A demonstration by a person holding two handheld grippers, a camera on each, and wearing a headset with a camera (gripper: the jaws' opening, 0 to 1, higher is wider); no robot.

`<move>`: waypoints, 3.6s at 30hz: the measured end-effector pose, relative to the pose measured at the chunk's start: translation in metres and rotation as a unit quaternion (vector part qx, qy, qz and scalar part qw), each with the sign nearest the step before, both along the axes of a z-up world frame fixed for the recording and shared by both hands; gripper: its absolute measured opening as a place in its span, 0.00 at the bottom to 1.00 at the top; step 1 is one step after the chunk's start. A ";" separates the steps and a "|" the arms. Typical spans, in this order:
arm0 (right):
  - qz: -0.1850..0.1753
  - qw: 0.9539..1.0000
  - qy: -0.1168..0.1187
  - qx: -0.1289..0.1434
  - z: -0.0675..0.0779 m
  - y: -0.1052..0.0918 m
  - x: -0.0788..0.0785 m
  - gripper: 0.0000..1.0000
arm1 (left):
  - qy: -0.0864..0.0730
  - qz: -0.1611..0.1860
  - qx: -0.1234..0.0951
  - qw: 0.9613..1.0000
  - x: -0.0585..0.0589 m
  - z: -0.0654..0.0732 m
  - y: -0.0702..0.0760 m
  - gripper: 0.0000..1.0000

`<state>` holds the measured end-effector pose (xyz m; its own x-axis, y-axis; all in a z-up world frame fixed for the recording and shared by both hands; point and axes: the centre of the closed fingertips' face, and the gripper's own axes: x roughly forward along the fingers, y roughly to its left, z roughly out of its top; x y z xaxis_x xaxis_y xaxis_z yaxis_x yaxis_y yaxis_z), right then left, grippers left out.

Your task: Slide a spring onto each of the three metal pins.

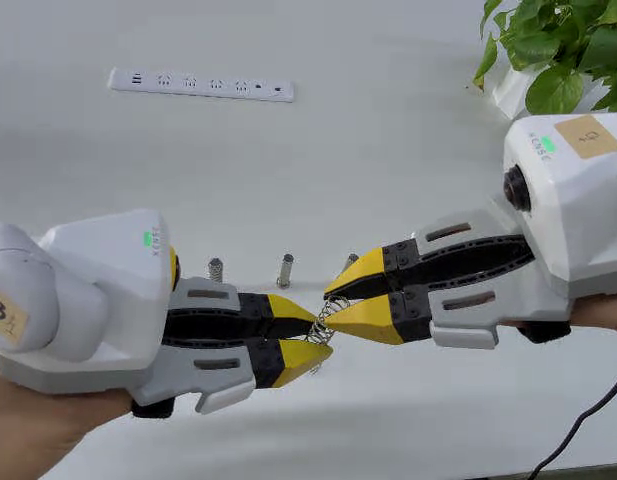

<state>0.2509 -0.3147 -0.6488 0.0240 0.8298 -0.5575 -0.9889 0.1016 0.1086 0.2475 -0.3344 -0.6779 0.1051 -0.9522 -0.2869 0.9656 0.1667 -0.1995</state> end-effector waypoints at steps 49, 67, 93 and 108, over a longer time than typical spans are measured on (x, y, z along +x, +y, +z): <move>0.224 0.949 -0.041 -0.217 -0.011 0.000 0.003 0.09 | -0.007 0.016 -0.019 1.000 0.010 0.002 -0.002 0.06; 0.243 0.939 -0.044 -0.238 -0.017 -0.006 0.000 0.07 | -0.007 0.015 -0.021 1.000 0.010 0.002 -0.003 0.06; 0.243 0.937 -0.036 -0.249 -0.020 0.000 -0.004 0.06 | -0.009 0.013 -0.021 1.000 0.008 -0.002 0.000 0.07; 0.235 0.940 -0.036 -0.245 -0.019 0.003 -0.003 0.06 | -0.021 0.023 -0.011 0.999 0.010 -0.007 0.008 0.15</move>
